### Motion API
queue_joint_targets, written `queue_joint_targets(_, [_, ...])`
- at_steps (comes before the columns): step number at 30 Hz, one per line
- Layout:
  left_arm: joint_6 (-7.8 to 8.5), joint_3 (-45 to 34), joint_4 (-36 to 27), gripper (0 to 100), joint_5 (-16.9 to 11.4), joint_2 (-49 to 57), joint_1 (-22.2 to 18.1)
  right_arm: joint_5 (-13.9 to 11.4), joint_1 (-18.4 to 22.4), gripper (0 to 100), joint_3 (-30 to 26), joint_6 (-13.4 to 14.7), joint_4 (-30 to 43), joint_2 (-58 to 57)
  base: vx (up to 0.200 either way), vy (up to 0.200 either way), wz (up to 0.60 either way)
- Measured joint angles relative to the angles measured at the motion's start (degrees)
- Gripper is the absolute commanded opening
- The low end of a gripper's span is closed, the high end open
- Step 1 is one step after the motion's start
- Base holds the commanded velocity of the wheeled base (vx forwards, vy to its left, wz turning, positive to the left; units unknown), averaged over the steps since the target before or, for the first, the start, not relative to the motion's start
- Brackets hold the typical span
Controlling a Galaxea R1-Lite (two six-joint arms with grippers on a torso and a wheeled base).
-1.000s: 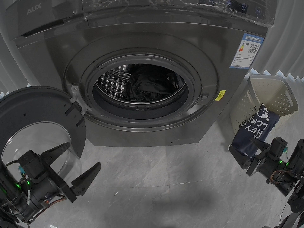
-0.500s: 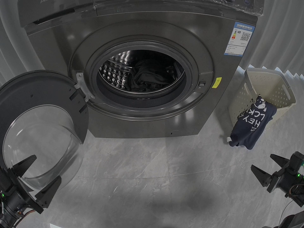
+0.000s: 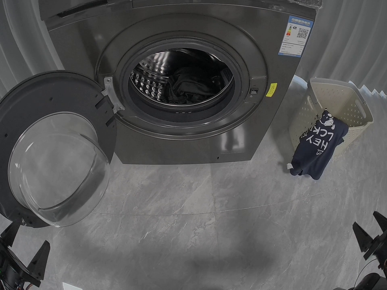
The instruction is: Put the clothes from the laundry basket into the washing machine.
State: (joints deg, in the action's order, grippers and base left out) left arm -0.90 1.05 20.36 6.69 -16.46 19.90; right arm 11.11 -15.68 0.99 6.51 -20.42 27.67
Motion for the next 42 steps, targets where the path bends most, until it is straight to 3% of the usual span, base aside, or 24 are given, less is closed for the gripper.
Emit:
queue_joint_targets(6, [0.2, -0.04, -5.32, 100, -0.13, 6.07, -4.24, -0.29, 3.63, 100, 0.0, -0.39, 15.56, -13.26, 0.0, -0.1, 0.0])
queue_joint_targets(10, [0.04, -0.06, -8.75, 100, -0.24, 8.5, -8.35, 2.55, 5.55, 100, 0.0, -0.55, 17.63, -18.53, 0.0, 0.0, 0.0])
queue_joint_targets(13, [1.44, -0.06, -11.54, 100, -0.9, 10.09, -13.62, 3.34, 7.56, 100, 0.0, -1.01, 17.31, -20.48, 0.0, 0.0, 0.0])
queue_joint_targets(16, [2.9, -0.06, -13.14, 100, -1.61, 11.72, -17.75, 0.28, 9.95, 100, 0.0, -2.22, 17.25, -22.05, 0.0, 0.0, 0.0])
queue_joint_targets(18, [3.11, -0.06, -13.93, 100, -2.01, 12.74, -19.35, -4.41, 11.36, 100, 0.0, -3.1, 17.31, -23.13, 0.0, 0.0, 0.0])
queue_joint_targets(20, [2.54, -0.06, -14.48, 100, -2.27, 13.59, -19.99, -8.73, 12.48, 100, 0.02, -3.62, 17.49, -24.09, 0.0, 0.0, 0.0])
queue_joint_targets(23, [1.15, -0.04, -14.97, 100, -2.29, 14.46, -20.22, -11.24, 13.37, 100, 0.02, -4.02, 18.1, -25.06, 0.0, 0.0, 0.0])
queue_joint_targets(27, [-0.79, -0.04, -15.65, 100, -2.97, 15.2, -20.19, -9.34, 14.38, 100, 0.02, -4.77, 19.53, -26.1, 0.0, 0.0, 0.0])
queue_joint_targets(31, [-4.16, -0.04, -16.02, 100, -8.77, 15.56, -19.94, -9.85, 14.99, 100, 0.02, -5.75, 20.15, -26.62, 0.0, 0.0, 0.0])
queue_joint_targets(34, [-3.5, -0.04, -16.13, 100, -10.25, 15.69, -19.9, -10.11, 15.21, 100, 0.02, -5.97, 20.29, -26.82, 0.0, 0.0, 0.0])
queue_joint_targets(36, [-2.35, -0.04, -16.31, 100, -8.94, 15.73, -19.85, -10.26, 15.32, 100, 0.02, -6.11, 20.37, -26.88, 0.0, 0.0, 0.0])
queue_joint_targets(39, [-2.13, -0.04, -16.99, 100, -6.27, 15.75, -19.79, -10.46, 15.38, 100, 0.02, -6.33, 20.44, -26.94, 0.0, 0.0, 0.0])
queue_joint_targets(42, [-1.55, -0.04, -17.65, 100, -7.34, 15.77, -19.79, -10.62, 15.46, 100, 0.02, -6.51, 20.52, -26.97, 0.0, 0.0, 0.0])
